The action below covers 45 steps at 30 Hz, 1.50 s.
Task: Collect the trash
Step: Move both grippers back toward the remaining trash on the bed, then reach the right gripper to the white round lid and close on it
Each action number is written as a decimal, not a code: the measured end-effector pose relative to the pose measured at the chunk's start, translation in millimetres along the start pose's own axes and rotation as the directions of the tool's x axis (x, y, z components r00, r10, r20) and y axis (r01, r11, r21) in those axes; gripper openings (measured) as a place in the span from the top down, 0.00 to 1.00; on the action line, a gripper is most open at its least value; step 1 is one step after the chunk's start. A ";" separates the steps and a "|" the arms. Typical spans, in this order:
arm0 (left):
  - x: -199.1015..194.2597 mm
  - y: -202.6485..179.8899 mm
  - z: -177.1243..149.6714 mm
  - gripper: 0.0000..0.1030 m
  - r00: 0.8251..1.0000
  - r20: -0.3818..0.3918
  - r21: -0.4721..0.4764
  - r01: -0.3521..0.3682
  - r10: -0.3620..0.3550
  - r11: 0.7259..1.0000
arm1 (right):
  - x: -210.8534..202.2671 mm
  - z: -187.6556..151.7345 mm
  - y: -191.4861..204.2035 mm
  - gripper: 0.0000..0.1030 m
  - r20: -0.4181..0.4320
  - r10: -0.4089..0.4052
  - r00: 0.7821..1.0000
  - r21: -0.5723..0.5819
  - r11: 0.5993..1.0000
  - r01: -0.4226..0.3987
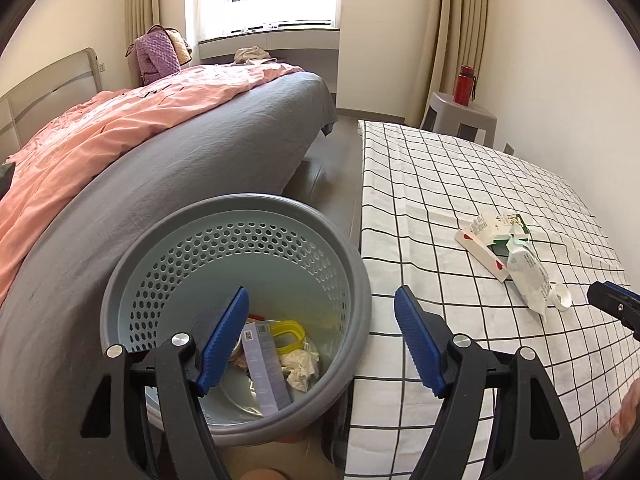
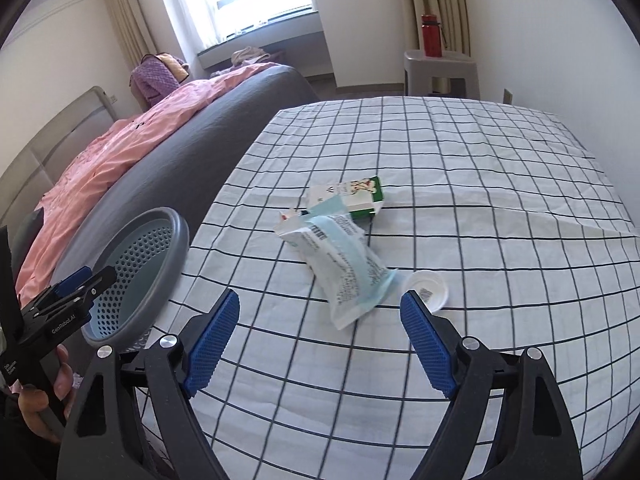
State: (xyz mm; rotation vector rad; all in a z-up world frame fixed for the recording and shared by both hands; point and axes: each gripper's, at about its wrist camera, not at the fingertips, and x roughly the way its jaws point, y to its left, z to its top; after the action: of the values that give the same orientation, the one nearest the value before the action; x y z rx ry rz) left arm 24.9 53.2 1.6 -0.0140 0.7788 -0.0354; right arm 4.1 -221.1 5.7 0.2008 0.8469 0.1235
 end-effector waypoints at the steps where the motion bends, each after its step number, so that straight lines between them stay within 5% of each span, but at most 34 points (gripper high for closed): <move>1: -0.1 -3.9 -1.1 0.30 1.000 -0.001 0.005 0.006 -0.006 1.000 | -1.9 -0.2 -5.6 0.21 -0.001 -0.006 1.000 0.003 1.000 0.006; 14: 4.1 -35.6 -7.8 0.30 0.999 -0.021 0.053 0.051 -0.050 0.997 | 15.2 -7.2 -60.7 0.21 -0.080 -0.081 0.994 0.007 0.997 0.082; 35: 19.2 -61.6 -13.7 0.30 0.995 -0.065 0.100 0.081 -0.075 0.992 | 69.3 -0.6 -66.0 0.30 -0.127 -0.154 0.980 -0.058 0.987 0.147; 45: 21.2 -70.2 -16.4 0.30 0.994 -0.073 0.118 0.091 -0.083 0.989 | 79.0 -3.8 -59.0 0.45 -0.146 -0.188 0.971 -0.099 0.980 0.175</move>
State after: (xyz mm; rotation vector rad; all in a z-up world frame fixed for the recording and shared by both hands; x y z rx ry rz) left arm 26.6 -17.7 -23.1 0.0689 0.8422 -0.1667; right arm 54.8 -263.2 -67.7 0.0322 1.0085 0.0038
